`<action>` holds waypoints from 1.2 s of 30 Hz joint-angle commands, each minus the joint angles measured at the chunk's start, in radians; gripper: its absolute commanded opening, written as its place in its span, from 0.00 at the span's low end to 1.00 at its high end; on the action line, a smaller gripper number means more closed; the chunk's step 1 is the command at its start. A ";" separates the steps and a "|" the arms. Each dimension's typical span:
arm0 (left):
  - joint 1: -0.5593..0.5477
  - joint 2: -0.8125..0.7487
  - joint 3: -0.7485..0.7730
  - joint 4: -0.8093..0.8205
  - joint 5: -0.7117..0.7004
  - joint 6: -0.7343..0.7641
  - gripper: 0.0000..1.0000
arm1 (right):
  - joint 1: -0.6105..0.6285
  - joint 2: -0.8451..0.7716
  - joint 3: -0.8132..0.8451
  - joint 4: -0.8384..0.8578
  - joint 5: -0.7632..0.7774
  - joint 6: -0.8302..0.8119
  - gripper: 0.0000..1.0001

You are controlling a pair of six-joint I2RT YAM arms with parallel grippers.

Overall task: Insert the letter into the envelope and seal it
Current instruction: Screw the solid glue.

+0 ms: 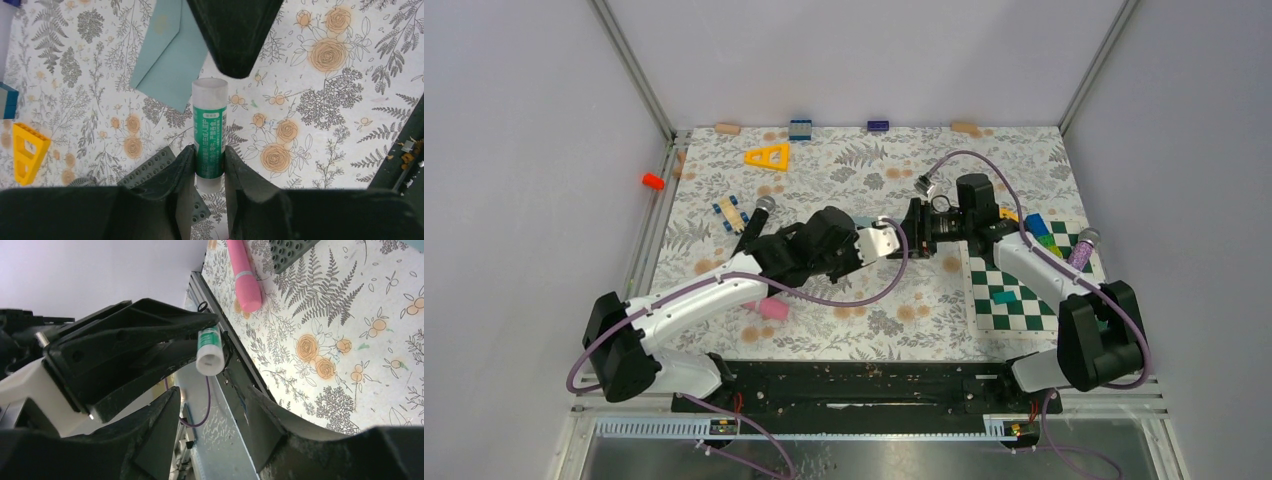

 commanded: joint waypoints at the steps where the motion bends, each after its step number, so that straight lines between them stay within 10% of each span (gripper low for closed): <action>1: -0.022 0.009 0.007 0.070 -0.087 0.016 0.05 | -0.002 0.040 -0.013 0.087 -0.030 0.104 0.57; 36: -0.065 0.039 0.005 0.059 -0.084 0.038 0.04 | 0.046 0.085 -0.021 0.133 -0.042 0.134 0.33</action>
